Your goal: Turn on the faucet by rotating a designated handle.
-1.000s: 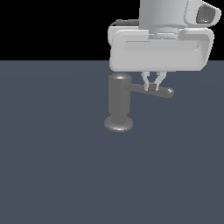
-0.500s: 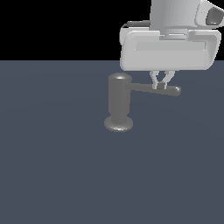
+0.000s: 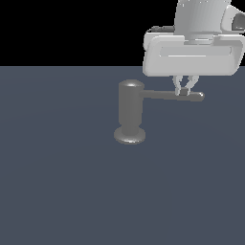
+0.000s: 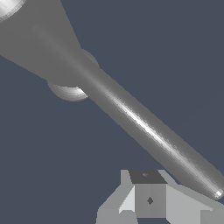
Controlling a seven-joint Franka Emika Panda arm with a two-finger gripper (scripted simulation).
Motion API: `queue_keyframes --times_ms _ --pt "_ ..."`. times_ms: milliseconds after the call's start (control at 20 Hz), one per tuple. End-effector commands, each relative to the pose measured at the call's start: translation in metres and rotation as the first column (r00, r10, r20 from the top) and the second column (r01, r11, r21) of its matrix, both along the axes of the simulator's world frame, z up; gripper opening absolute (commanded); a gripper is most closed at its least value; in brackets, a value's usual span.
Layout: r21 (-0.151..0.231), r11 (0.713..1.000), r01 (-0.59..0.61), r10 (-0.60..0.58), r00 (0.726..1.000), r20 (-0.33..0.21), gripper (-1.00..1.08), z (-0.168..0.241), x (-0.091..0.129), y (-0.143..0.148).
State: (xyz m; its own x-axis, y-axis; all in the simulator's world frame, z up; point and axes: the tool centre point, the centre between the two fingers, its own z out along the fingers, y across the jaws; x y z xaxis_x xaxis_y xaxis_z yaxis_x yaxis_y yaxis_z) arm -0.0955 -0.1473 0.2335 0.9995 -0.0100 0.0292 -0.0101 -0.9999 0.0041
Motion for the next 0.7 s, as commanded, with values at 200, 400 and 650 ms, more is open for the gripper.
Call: queue_keyframes --times_ms 200,400,650 --pt "-0.001 1.000 -0.004 0.004 1.000 -0.006 -1.00 -0.005 0.019 -0.012" --pt "0.000 1.000 -0.002 0.002 1.000 -0.008 -1.00 -0.006 0.029 -0.022" --pt "0.001 1.000 0.002 -0.002 1.000 -0.012 -1.00 -0.007 0.040 -0.034"
